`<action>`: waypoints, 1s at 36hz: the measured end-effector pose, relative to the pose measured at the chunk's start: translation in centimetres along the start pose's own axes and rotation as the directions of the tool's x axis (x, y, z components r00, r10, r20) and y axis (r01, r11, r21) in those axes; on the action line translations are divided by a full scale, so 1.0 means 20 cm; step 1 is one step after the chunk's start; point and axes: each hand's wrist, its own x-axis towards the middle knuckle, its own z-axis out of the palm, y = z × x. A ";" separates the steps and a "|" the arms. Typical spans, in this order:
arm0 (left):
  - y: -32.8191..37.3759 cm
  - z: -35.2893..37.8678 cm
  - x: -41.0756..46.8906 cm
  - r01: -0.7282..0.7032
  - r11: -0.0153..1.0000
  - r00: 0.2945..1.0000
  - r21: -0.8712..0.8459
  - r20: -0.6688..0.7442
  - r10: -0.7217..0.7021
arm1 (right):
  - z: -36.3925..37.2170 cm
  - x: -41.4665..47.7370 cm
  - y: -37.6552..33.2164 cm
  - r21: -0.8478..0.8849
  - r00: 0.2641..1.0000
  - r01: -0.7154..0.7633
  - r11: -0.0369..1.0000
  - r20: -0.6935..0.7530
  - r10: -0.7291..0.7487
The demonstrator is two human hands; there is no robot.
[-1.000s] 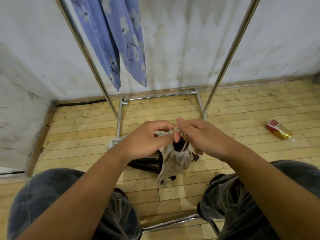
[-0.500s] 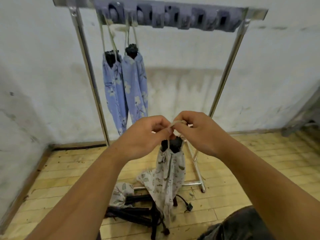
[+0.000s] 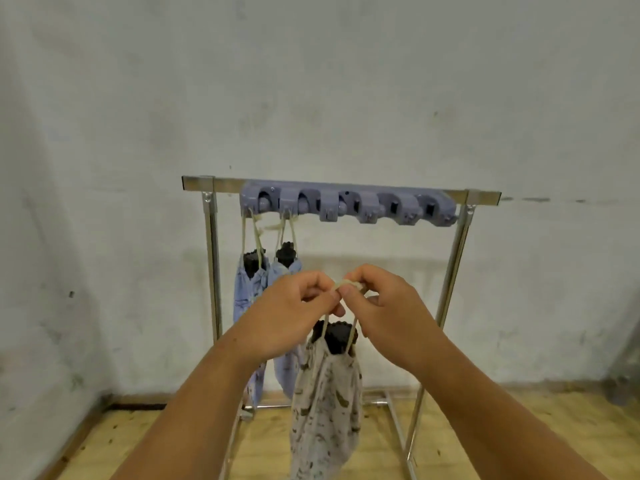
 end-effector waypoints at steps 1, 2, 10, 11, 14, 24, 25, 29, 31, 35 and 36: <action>0.02 -0.02 0.02 -0.003 1.000 1.000 0.001 -0.006 0.003 | -0.01 0.02 -0.01 0.006 1.000 0.011 1.000 -0.006 -0.011; 0.04 -0.04 0.04 -0.005 1.000 1.000 -0.001 -0.012 0.005 | -0.02 0.05 -0.01 0.015 1.000 0.021 1.000 -0.010 -0.021; 0.16 -0.17 0.16 -0.052 0.993 0.996 0.101 -0.069 0.059 | -0.10 0.24 -0.07 0.024 0.998 0.054 0.998 -0.015 -0.053; 0.18 -0.19 0.17 -0.052 0.993 0.995 0.105 -0.078 0.061 | -0.11 0.26 -0.08 0.028 0.998 0.054 0.998 -0.016 -0.053; 0.20 -0.22 0.23 -0.065 0.993 0.991 0.103 -0.113 0.076 | -0.13 0.33 -0.09 0.039 0.998 0.046 0.998 -0.033 -0.044; 0.20 -0.26 0.48 -0.030 0.968 0.977 0.250 -0.199 0.081 | -0.17 0.57 -0.03 -0.104 0.991 0.023 0.994 -0.132 -0.037; 0.20 -0.27 0.50 -0.025 0.964 0.977 0.266 -0.199 0.080 | -0.18 0.60 -0.02 -0.134 0.990 0.020 0.991 -0.137 -0.038; 0.15 -0.28 0.60 -0.005 0.941 0.977 0.339 -0.201 0.077 | -0.16 0.68 0.03 -0.173 0.986 0.013 0.985 -0.159 -0.041; 0.12 -0.29 0.64 0.011 0.934 0.975 0.356 -0.211 0.069 | -0.14 0.72 0.06 -0.184 0.987 0.017 0.983 -0.156 -0.047; 0.07 -0.31 0.72 0.030 0.907 0.967 0.421 -0.241 0.080 | -0.11 0.80 0.10 -0.236 0.987 0.026 0.971 -0.147 -0.062; 0.06 -0.32 0.74 0.031 0.900 0.965 0.434 -0.247 0.086 | -0.10 0.81 0.11 -0.243 0.987 0.024 0.970 -0.148 -0.062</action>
